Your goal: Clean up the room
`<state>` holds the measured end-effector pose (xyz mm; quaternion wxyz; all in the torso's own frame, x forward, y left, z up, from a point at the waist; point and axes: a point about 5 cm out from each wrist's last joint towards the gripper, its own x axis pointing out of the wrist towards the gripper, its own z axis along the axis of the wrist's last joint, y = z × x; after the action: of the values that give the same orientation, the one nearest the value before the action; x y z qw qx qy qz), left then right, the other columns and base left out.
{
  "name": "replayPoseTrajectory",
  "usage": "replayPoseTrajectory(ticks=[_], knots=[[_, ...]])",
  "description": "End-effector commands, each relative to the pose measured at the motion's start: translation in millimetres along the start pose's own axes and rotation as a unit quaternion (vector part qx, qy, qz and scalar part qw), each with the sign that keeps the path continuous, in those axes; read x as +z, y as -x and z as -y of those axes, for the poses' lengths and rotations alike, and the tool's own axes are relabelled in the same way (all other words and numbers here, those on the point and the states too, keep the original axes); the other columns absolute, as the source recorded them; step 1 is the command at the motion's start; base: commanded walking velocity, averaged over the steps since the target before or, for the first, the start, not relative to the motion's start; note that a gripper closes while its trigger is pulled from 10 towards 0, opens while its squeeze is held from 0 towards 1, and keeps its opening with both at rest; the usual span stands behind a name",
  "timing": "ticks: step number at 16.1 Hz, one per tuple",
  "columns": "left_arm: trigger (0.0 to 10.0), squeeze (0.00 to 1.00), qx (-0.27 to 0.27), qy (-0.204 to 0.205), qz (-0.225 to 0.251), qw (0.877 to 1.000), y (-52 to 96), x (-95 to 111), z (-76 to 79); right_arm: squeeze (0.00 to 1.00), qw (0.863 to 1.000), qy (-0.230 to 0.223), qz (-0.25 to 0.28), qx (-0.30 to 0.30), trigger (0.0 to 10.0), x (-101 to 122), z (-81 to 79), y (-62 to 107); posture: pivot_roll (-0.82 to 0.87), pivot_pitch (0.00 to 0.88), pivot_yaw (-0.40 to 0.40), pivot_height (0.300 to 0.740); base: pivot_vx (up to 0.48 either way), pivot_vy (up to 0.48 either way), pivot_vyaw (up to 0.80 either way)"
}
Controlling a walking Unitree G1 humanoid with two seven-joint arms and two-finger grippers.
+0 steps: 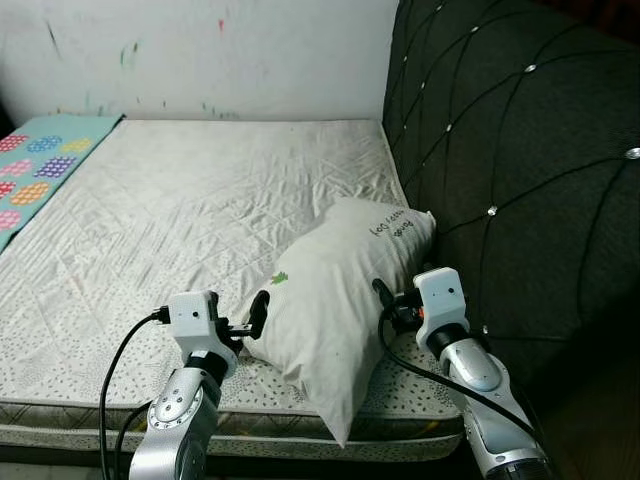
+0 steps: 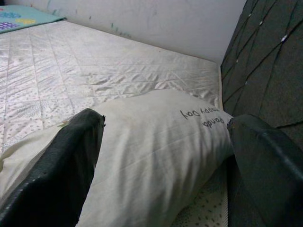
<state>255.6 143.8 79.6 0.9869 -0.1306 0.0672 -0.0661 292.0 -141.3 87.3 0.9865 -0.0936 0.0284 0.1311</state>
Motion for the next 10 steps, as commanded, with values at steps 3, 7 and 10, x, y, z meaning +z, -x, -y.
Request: replayPoseTrajectory(ticks=[3,7,10], knots=[[10.0,0.00,0.006,-0.008,-0.002,1.000,-2.0,0.4,-2.7,0.00,1.000,-0.003,0.003,0.004,10.0,1.8,-1.1,-2.7,-0.08,0.000,0.028,0.740,0.000,0.000,0.00],[10.0,0.00,0.007,-0.005,-0.007,1.000,-2.2,-1.7,-3.3,0.00,1.000,-0.006,-0.017,0.010,10.0,-5.2,-4.3,-0.8,-0.08,0.000,0.028,0.740,0.000,0.000,0.00],[10.0,0.00,0.014,0.004,-0.009,1.000,-1.7,-2.8,-4.8,0.00,1.000,-0.013,-0.016,0.011,10.0,-5.4,-5.2,-0.6,-0.08,0.000,0.028,0.740,0.000,0.000,0.00]])
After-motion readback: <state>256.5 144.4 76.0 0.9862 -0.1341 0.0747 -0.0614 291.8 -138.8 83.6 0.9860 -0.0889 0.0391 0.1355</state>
